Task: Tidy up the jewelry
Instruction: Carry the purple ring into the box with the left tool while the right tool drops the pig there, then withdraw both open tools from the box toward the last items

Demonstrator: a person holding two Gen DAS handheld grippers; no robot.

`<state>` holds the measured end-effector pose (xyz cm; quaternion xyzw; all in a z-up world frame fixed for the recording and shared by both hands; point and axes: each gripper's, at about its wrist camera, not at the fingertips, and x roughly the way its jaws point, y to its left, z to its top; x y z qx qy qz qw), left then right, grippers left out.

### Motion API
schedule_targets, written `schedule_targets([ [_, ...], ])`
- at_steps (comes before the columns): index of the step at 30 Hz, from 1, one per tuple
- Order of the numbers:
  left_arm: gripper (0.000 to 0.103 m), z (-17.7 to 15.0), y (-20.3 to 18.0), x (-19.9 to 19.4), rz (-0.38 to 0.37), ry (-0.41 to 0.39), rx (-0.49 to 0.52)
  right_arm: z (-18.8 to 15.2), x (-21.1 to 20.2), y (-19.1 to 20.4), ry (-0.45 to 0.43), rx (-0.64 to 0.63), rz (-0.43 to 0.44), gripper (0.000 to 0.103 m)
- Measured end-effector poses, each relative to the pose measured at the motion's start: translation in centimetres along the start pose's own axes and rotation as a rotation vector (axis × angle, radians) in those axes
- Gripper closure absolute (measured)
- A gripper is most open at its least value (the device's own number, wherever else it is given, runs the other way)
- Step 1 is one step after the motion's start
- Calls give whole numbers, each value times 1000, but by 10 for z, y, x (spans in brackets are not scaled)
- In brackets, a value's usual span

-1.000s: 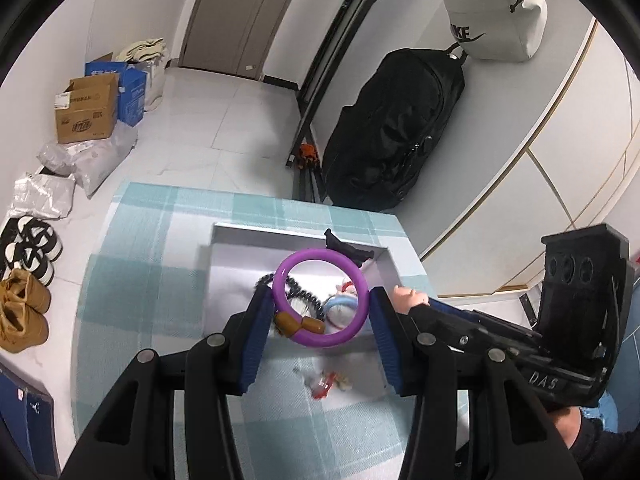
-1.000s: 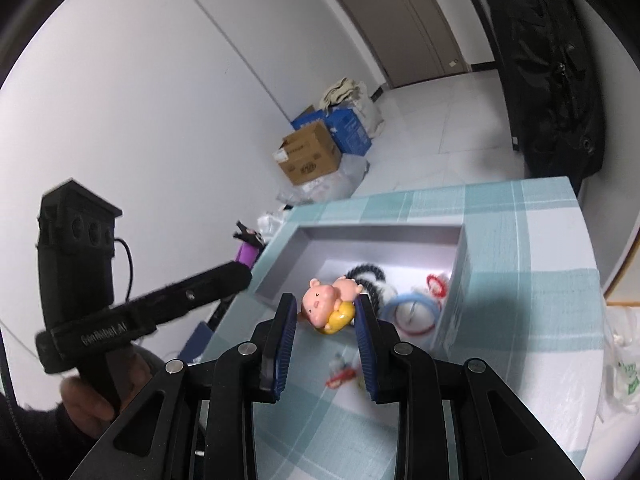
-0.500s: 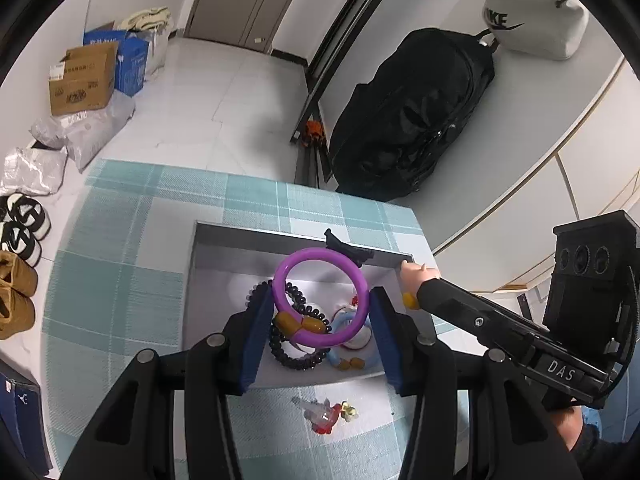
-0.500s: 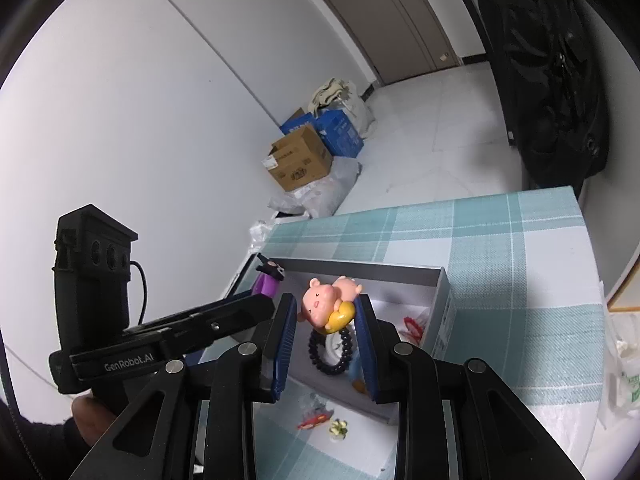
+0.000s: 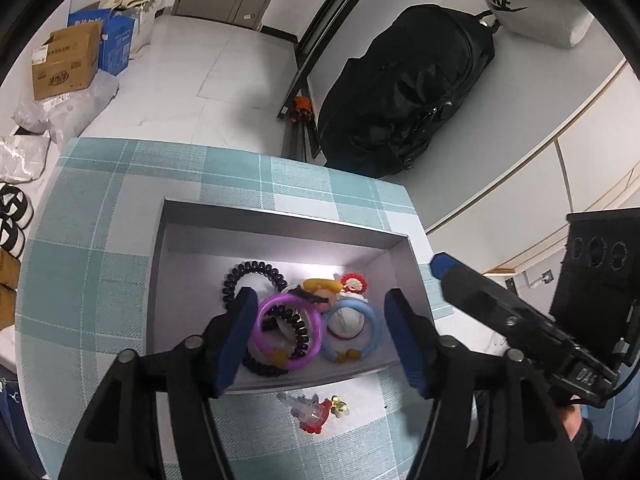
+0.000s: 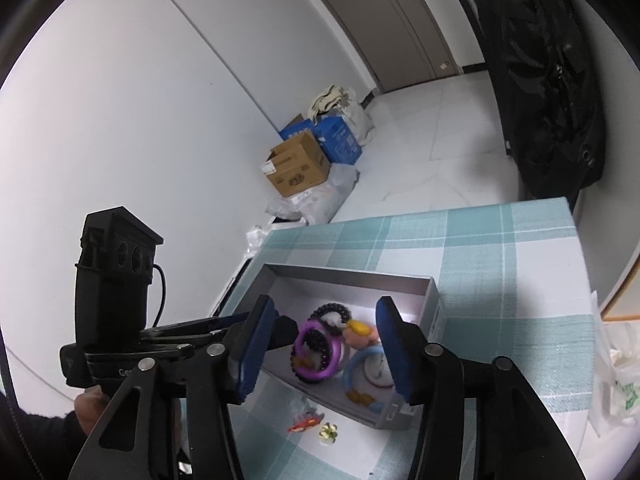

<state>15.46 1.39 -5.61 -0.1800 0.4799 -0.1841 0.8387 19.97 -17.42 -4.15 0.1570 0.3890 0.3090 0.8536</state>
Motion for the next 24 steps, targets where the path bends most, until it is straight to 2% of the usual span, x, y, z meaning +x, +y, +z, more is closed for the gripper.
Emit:
schedule_targets([
  [7, 41, -4, 7, -4, 34, -14, -26, -5, -12, 2, -19, 1, -24, 39],
  [13, 41, -11, 8, -13, 66, -37, -42, -16, -20, 0, -18, 17, -47, 35],
  [20, 41, -23, -3, -24, 76, -69, 9, -33, -28, 7, -10, -9, -66, 31],
  [24, 41, -29, -8, -29, 57, -77, 22, -40, -31, 14, -7, -32, -63, 28],
])
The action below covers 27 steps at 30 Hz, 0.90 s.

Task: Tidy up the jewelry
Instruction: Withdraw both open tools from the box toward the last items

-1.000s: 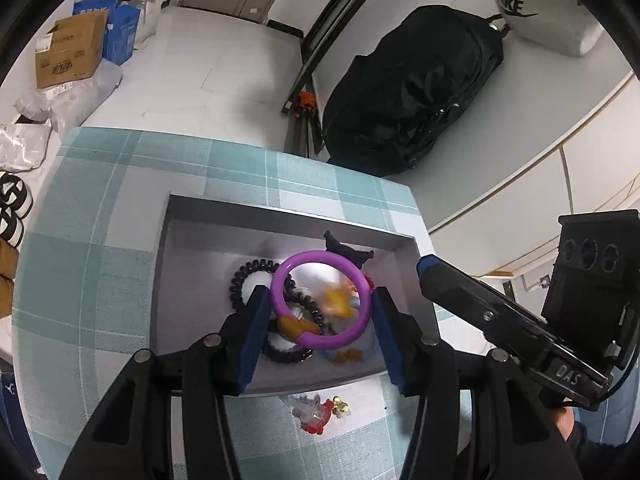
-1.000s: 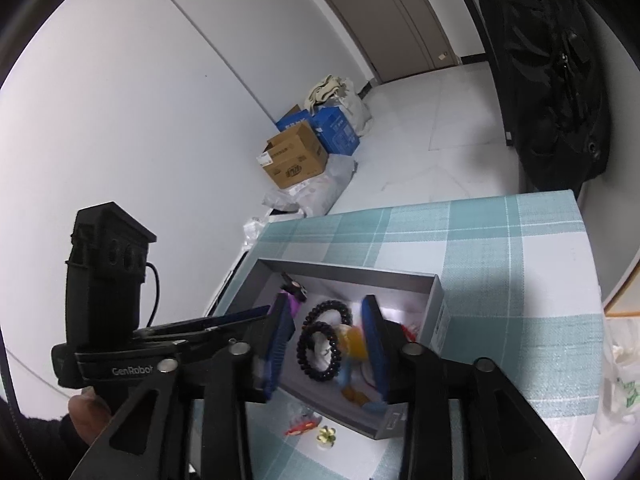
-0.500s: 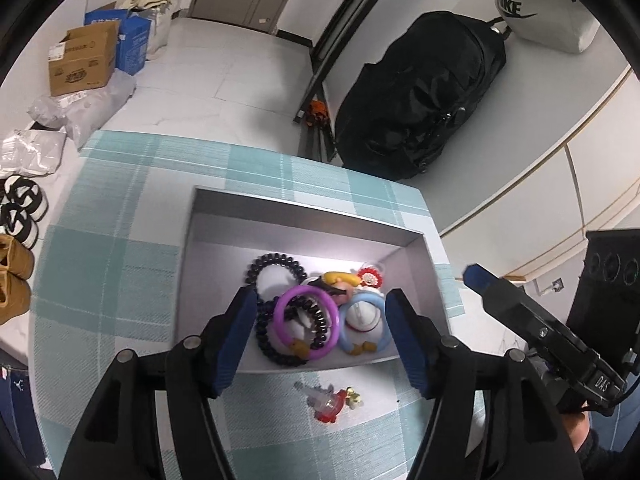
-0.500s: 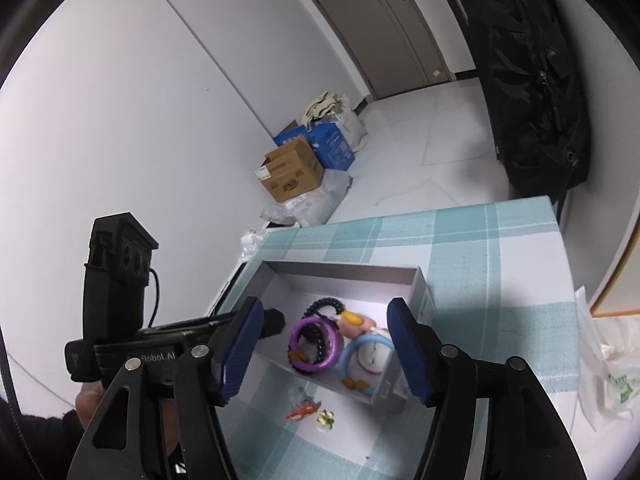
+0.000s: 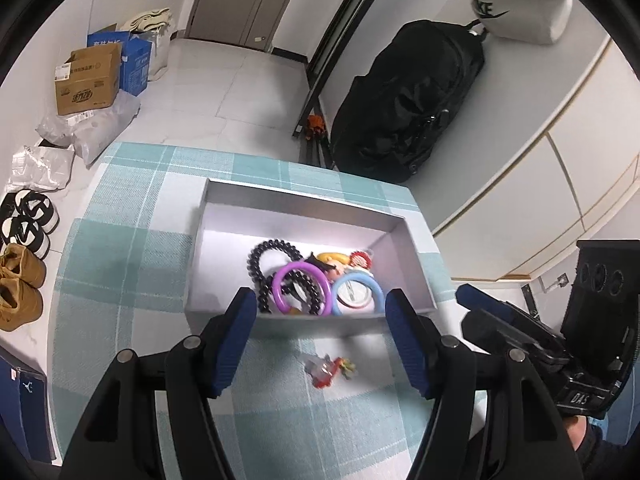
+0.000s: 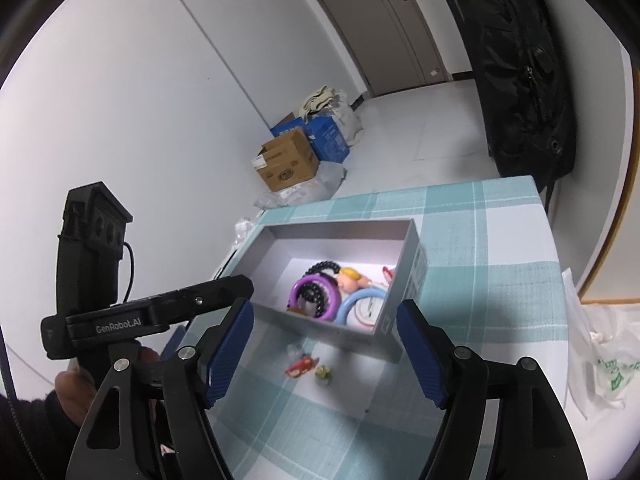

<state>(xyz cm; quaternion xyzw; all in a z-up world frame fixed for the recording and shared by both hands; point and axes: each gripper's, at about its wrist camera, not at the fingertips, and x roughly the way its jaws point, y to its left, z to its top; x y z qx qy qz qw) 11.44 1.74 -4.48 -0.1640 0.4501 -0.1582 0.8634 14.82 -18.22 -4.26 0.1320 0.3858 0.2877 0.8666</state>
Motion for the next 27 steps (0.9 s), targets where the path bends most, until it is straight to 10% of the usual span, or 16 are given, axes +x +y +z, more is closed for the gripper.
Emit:
schedule_targets([
  [27, 40, -50, -2, 20, 158, 173, 69, -40, 30, 15, 171, -132, -114, 17],
])
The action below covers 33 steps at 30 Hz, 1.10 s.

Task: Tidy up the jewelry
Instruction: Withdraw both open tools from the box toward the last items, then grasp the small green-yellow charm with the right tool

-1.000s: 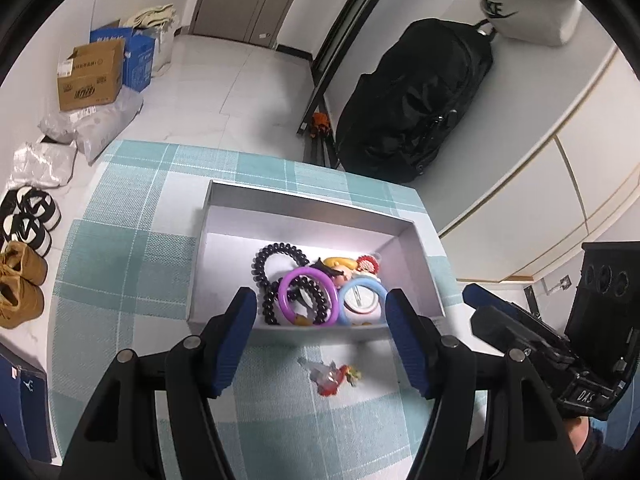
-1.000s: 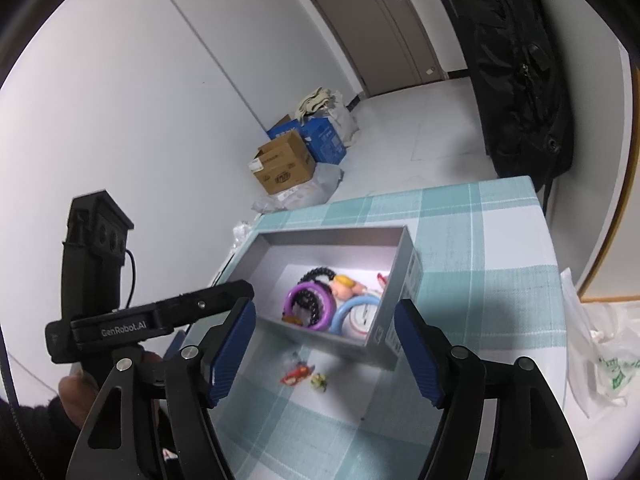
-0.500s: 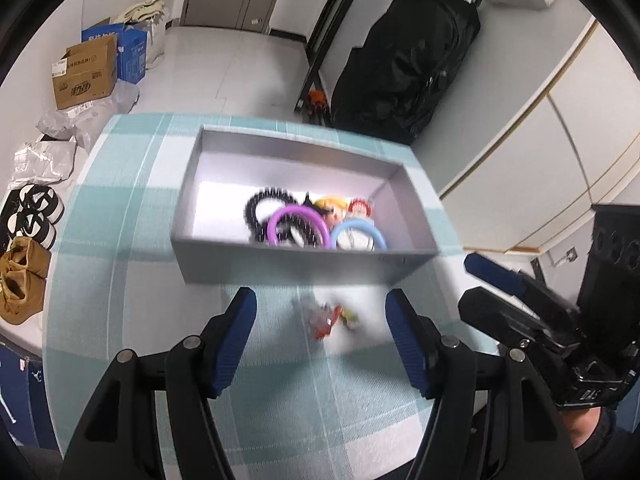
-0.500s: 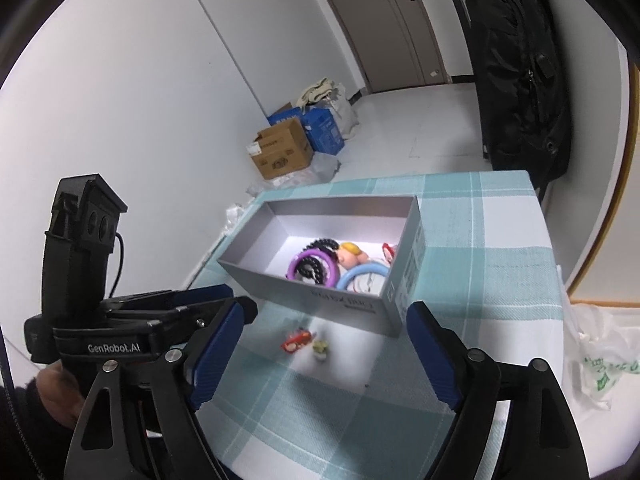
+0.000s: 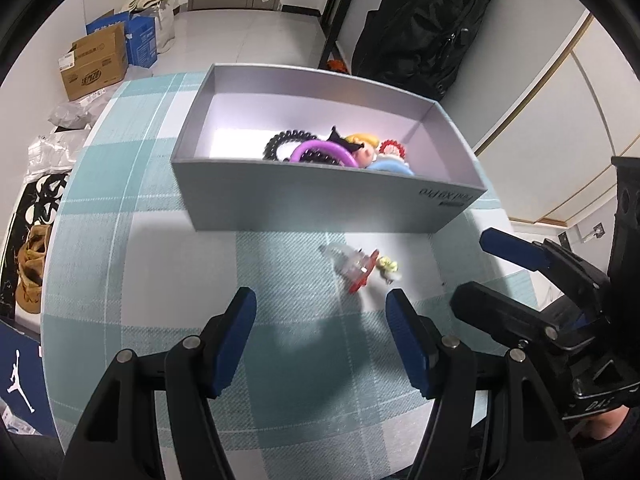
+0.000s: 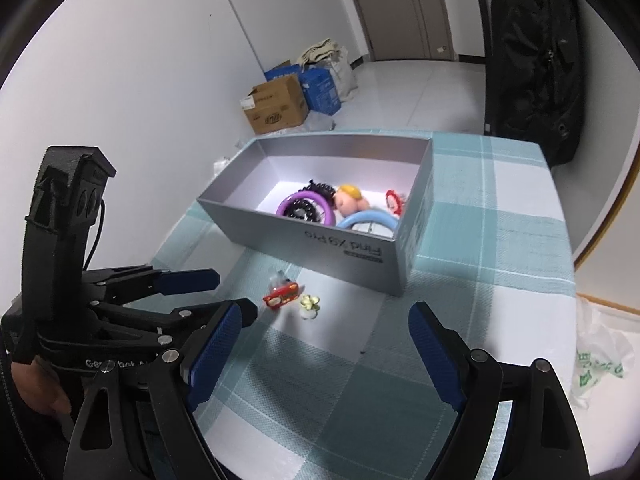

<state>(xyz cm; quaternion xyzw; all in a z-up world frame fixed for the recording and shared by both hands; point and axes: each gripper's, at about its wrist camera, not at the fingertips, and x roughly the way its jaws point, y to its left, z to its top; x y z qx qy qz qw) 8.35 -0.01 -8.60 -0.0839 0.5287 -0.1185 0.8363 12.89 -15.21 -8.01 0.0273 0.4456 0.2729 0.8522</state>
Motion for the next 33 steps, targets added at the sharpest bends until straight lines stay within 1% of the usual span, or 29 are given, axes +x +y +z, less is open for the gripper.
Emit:
schedule_targets([
  [3, 41, -2, 2, -2, 16, -4, 2, -1, 10, 5, 25, -23, -11, 18],
  [5, 40, -2, 6, -1, 35, -1, -3, -1, 17, 9, 44, -45, -22, 20],
  [6, 40, -2, 9, -1, 29, 5, -15, -1, 20, 10, 47, -54, -28, 22],
  [8, 40, -3, 16, -3, 16, 14, -39, -2, 23, 13, 50, -71, -36, 28],
  [10, 40, 0, 18, -3, 26, 9, -43, -3, 28, 16, 64, -85, -39, 37],
  [13, 40, -2, 25, -7, 40, 0, -62, -3, 36, 18, 82, -100, -47, 48],
  [15, 40, -2, 30, -6, 42, 2, -78, -3, 39, 21, 85, -114, -53, 53],
  [16, 40, -2, 31, -6, 41, 5, -86, -3, 41, 23, 80, -128, -63, 57],
  [18, 40, -2, 34, -5, 37, 8, -99, -3, 43, 27, 76, -162, -77, 61],
  [21, 40, -2, 35, -6, 32, 8, -106, -6, 47, 36, 69, -224, -126, 64],
  [22, 40, -2, 34, -6, 32, 5, -106, -8, 48, 38, 68, -247, -148, 68],
  [23, 40, -3, 35, -8, 32, 3, -106, -9, 49, 40, 67, -260, -162, 69],
  [24, 40, -3, 35, -9, 32, 2, -107, -10, 49, 41, 65, -271, -166, 77],
  [25, 40, -2, 35, -9, 30, -1, -108, -11, 49, 41, 64, -277, -157, 87],
  [27, 40, -3, 36, -10, 29, -4, -108, -12, 50, 45, 63, -306, -169, 91],
  [31, 40, -3, 34, -12, 31, -12, -99, -18, 51, 55, 51, -376, -210, 92],
  [33, 40, -4, 36, -12, 32, -12, -98, -18, 51, 55, 53, -376, -211, 92],
])
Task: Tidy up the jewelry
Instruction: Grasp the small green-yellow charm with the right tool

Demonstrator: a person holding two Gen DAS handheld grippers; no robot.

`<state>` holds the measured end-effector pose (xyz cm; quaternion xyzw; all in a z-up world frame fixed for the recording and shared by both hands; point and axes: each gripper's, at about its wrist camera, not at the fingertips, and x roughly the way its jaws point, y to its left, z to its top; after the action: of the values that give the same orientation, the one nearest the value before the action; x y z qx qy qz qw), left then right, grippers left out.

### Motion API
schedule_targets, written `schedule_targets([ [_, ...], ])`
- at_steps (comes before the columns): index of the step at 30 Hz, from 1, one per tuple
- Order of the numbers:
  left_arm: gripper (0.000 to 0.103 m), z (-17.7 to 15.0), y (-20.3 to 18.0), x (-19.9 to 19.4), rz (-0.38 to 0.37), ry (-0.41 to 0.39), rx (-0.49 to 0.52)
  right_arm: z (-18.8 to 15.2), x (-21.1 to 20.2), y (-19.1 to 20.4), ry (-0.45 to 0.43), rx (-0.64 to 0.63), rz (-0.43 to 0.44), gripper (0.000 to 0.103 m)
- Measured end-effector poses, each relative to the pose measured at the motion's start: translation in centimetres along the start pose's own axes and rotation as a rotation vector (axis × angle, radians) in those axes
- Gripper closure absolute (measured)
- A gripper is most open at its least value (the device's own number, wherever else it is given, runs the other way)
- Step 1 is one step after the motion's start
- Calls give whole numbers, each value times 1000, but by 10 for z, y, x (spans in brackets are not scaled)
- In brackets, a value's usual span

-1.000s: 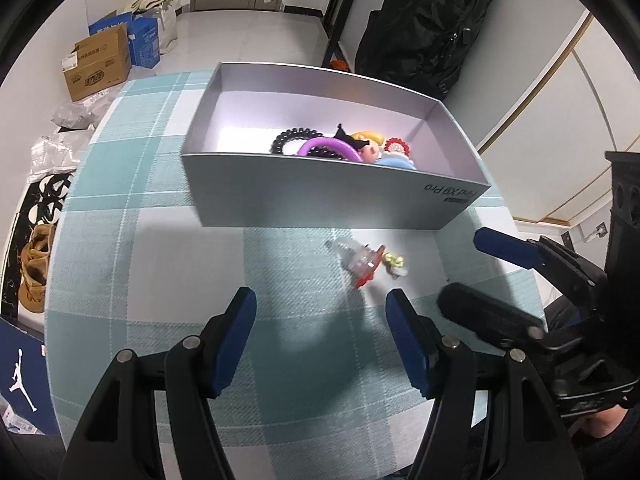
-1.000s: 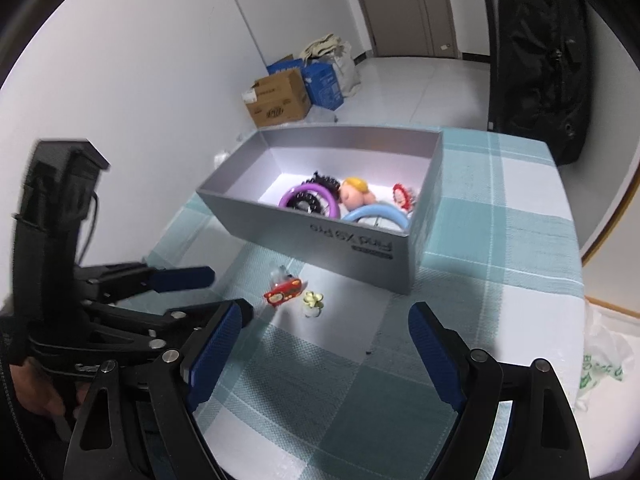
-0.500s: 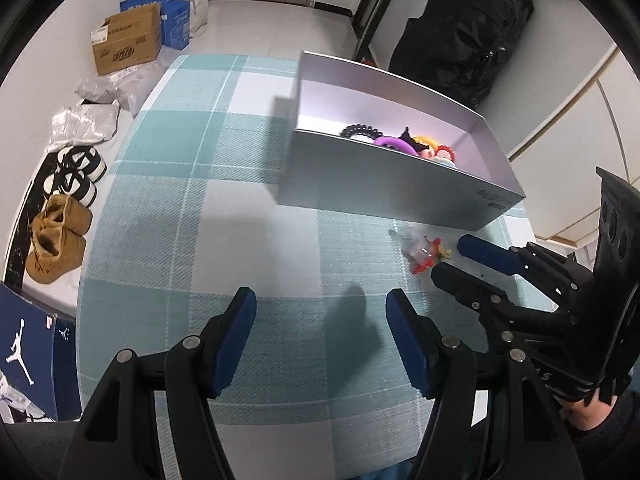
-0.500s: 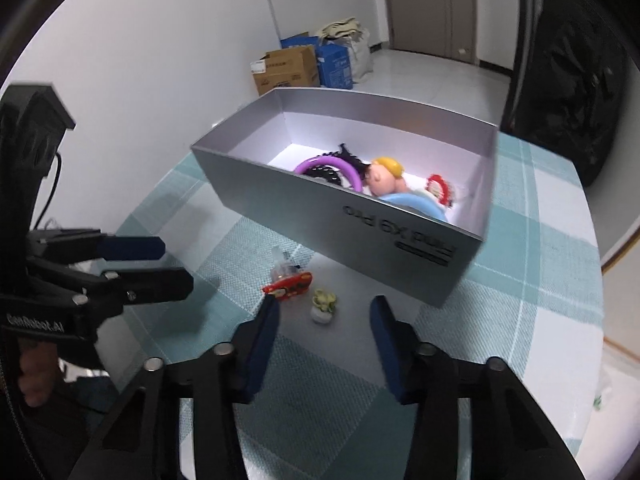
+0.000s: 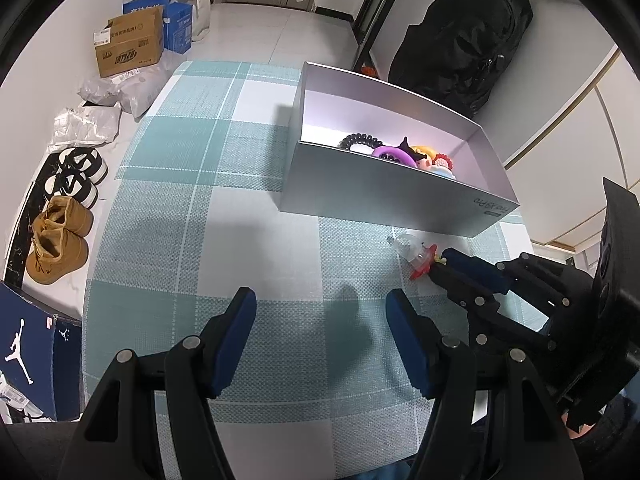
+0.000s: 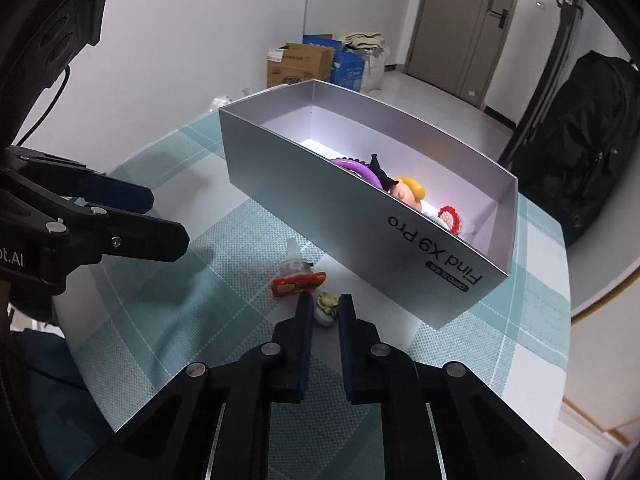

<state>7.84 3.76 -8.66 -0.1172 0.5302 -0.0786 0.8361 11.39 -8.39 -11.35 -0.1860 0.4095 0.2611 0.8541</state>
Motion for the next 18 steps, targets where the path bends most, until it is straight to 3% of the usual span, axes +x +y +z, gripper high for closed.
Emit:
schedule_targets([
  [5, 40, 0, -2, 1, -13, 4, -1, -1, -3, -12, 9, 76, 43, 92],
  [18, 40, 5, -45, 20, -41, 25, 133, -14, -41, -78, -81, 401, 130, 92],
])
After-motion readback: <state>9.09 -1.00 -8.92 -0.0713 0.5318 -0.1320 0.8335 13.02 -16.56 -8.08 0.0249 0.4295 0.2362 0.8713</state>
